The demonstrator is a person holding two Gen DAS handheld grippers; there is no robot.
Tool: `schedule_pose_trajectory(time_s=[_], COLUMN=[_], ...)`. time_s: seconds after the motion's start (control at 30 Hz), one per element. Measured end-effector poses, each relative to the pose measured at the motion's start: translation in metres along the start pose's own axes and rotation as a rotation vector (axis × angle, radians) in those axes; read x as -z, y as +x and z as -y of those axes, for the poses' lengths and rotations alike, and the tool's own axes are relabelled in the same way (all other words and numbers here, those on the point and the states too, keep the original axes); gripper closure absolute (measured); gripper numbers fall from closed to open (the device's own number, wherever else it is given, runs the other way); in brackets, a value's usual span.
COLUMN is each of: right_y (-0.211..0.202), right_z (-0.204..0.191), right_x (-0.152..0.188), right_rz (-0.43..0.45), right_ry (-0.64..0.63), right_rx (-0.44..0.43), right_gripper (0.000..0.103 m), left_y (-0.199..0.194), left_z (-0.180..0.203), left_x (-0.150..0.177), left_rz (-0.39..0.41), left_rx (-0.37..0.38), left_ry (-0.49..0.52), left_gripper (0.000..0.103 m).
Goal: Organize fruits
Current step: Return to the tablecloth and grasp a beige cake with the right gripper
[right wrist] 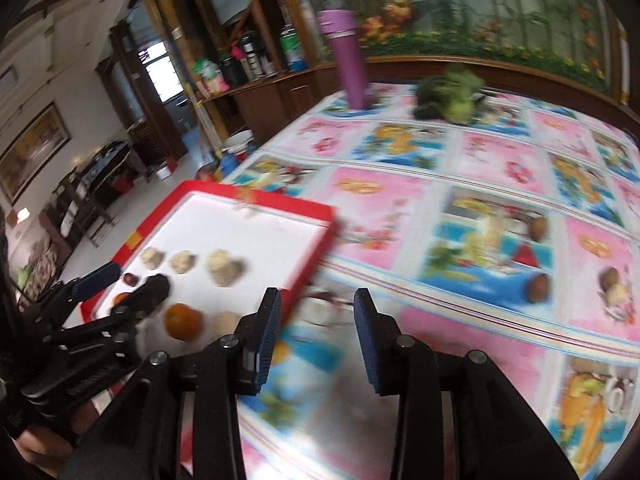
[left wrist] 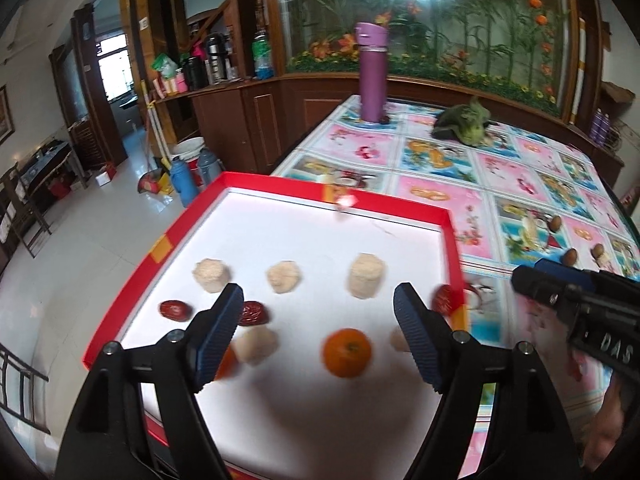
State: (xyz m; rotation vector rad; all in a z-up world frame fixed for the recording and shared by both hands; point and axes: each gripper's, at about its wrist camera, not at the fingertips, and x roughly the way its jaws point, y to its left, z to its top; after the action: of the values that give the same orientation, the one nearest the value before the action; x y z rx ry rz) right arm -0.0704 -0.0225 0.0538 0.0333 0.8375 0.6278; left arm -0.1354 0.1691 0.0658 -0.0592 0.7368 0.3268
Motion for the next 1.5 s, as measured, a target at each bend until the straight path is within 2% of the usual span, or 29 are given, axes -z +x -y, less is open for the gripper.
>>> schedule_pose_trajectory(time_s=[0.27, 0.43, 0.67, 0.9, 1.1, 1.13, 1.17, 1.2, 1.5], right_y=[-0.036, -0.056, -0.058, -0.039, -0.031, -0.031, -0.032, -0.032, -0.037], right_z=[0.084, 0.130, 0.179, 0.191, 0.198, 0.199, 0.202, 0.204, 0.207], right_x=[0.017, 0.023, 0.016, 0.007, 0.011, 0.011, 0.012, 0.013, 0.013], right_rz=[0.028, 0.047, 0.040, -0.026, -0.020, -0.017, -0.014, -0.012, -0.010], right_ry=[0.100, 0.143, 0.196, 0.162, 0.163, 0.165, 0.173, 0.182, 0.214], right_rx=[0.141, 0.253, 0.371, 0.368, 0.362, 0.361, 0.349, 0.337, 0.340], right_gripper=[0.064, 0.062, 0.060, 0.060, 0.061, 0.063, 0.072, 0.075, 0.076], left_y=[-0.006, -0.002, -0.008, -0.005, 0.000, 0.001, 0.003, 0.004, 0.038], left_z=[0.041, 0.075, 0.113, 0.131, 0.142, 0.144, 0.149, 0.152, 0.202], left_x=[-0.001, -0.008, -0.016, -0.016, -0.015, -0.015, -0.016, -0.016, -0.029], left_rz=[-0.024, -0.068, -0.084, -0.112, -0.131, -0.134, -0.138, -0.141, -0.158], left_rx=[0.084, 0.176, 0.250, 0.264, 0.249, 0.248, 0.248, 0.249, 0.294], left_ry=[0.081, 0.128, 0.182, 0.212, 0.234, 0.234, 0.239, 0.244, 0.285], left_gripper=[0.023, 0.022, 0.022, 0.022, 0.022, 0.022, 0.022, 0.022, 0.022])
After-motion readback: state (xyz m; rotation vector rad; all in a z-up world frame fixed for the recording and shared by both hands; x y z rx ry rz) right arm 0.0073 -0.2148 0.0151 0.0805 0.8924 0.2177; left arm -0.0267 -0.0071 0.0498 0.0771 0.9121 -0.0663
